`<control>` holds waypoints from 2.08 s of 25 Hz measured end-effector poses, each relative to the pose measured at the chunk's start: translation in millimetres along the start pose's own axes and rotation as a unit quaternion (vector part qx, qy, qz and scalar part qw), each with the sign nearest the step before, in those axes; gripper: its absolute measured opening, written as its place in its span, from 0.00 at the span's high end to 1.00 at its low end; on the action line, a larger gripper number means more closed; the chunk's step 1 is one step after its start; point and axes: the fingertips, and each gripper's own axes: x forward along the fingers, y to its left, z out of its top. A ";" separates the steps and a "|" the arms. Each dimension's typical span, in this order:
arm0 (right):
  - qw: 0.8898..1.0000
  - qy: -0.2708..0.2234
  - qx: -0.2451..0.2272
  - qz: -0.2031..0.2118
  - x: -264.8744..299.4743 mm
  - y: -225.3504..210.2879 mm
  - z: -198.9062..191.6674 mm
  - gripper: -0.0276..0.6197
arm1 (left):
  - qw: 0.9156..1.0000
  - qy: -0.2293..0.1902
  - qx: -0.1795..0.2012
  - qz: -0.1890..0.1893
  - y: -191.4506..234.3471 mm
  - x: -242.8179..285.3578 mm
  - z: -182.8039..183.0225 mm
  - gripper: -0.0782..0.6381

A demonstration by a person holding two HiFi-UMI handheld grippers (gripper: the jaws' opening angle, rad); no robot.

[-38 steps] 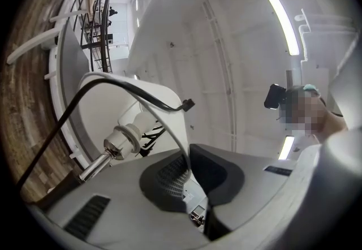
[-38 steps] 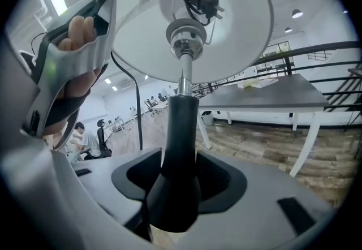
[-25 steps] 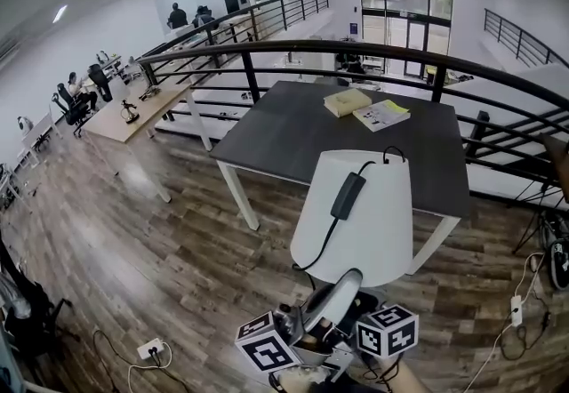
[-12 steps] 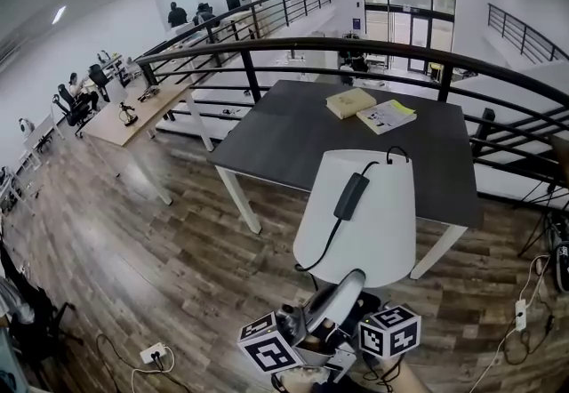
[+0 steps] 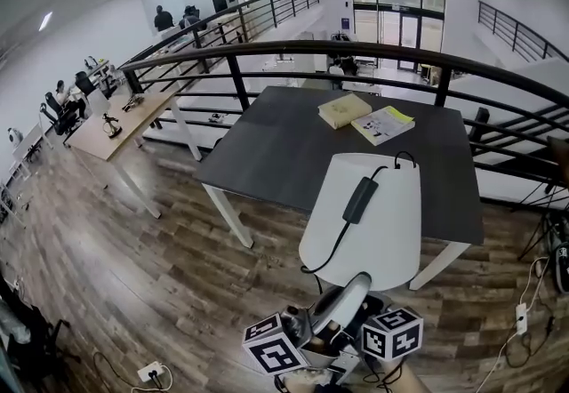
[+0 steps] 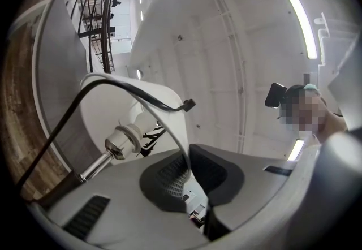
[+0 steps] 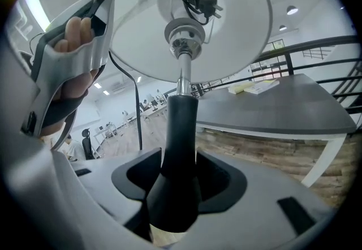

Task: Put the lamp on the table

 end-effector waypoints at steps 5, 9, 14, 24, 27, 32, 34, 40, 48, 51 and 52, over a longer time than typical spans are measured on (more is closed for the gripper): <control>1.000 -0.002 0.004 -0.015 32.9 -21.3 29.1 0.62 | 1.000 0.005 -0.009 -0.010 32.5 19.1 28.9 0.85; 1.000 -0.004 0.009 -0.027 56.5 -36.1 52.9 0.62 | 1.000 0.012 -0.019 -0.013 56.8 36.9 52.7 0.85; 0.999 -0.006 0.014 -0.038 84.4 -54.1 78.5 0.62 | 0.999 0.026 -0.024 -0.017 83.3 57.2 73.1 0.85; 0.999 -0.008 0.017 -0.047 142.1 -83.9 115.8 0.62 | 0.999 0.033 -0.032 -0.025 140.8 81.5 118.0 0.85; 0.999 -0.007 0.016 -0.051 150.9 -91.8 123.7 0.62 | 0.999 0.032 -0.034 -0.027 151.7 87.8 126.4 0.85; 0.998 0.003 0.015 -0.054 163.3 -103.6 133.4 0.62 | 0.998 0.028 -0.041 -0.024 169.4 97.2 137.2 0.85; 0.998 0.005 0.015 -0.053 168.1 -107.9 137.1 0.62 | 0.999 0.026 -0.042 -0.022 175.6 100.9 141.1 0.85; 0.999 0.012 0.016 -0.046 183.9 -121.4 151.1 0.62 | 0.999 0.018 -0.039 -0.015 193.9 113.8 154.0 0.85; 0.999 0.018 0.018 -0.038 196.4 -161.9 166.2 0.63 | 0.999 0.013 -0.037 -0.002 226.6 145.7 151.9 0.85; 0.999 0.020 0.020 -0.037 199.8 -181.0 174.7 0.62 | 0.999 0.015 -0.037 0.000 239.8 162.1 150.5 0.85; 0.999 0.020 0.021 -0.037 201.6 -186.9 177.8 0.63 | 0.999 0.016 -0.037 0.001 244.4 167.2 150.6 0.85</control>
